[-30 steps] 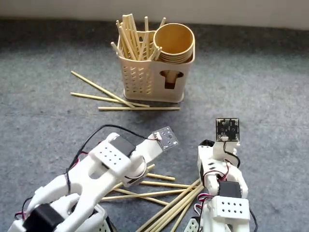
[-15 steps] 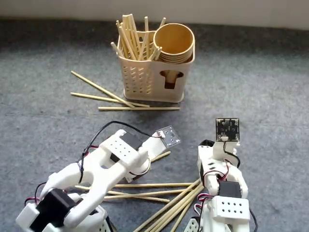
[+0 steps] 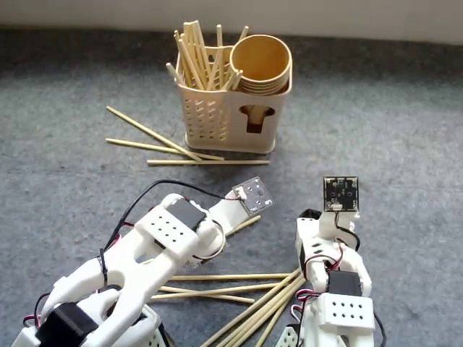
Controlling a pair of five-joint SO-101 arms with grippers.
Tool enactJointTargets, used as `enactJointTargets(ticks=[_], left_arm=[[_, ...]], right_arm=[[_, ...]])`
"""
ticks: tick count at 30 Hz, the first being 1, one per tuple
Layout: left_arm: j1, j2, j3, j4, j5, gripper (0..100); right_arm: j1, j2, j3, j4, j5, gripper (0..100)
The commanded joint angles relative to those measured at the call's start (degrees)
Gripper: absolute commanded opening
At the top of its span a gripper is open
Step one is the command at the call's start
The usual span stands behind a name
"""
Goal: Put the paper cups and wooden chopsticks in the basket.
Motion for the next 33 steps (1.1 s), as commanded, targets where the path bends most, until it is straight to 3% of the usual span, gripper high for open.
enactJointTargets(ticks=[1,13,17,33], left_arm=[[-1.0,-1.5,-1.9,0.6,0.6,1],[-3.7,-1.8,-5.4,2.0,0.6,1],[-7.5,-1.8,-12.2,6.9,0.5,1],[-7.9,-1.8,-37.1,18.0,0.6,1]], right_arm=[[0.1,-0.7,-0.1,-1.5,0.1,0.6],[0.1,-0.7,-0.1,-1.5,0.1,0.6],[0.1,-0.7,-0.1,-1.5,0.1,0.6],[0.1,-0.7,0.0,-1.5,0.1,0.6]])
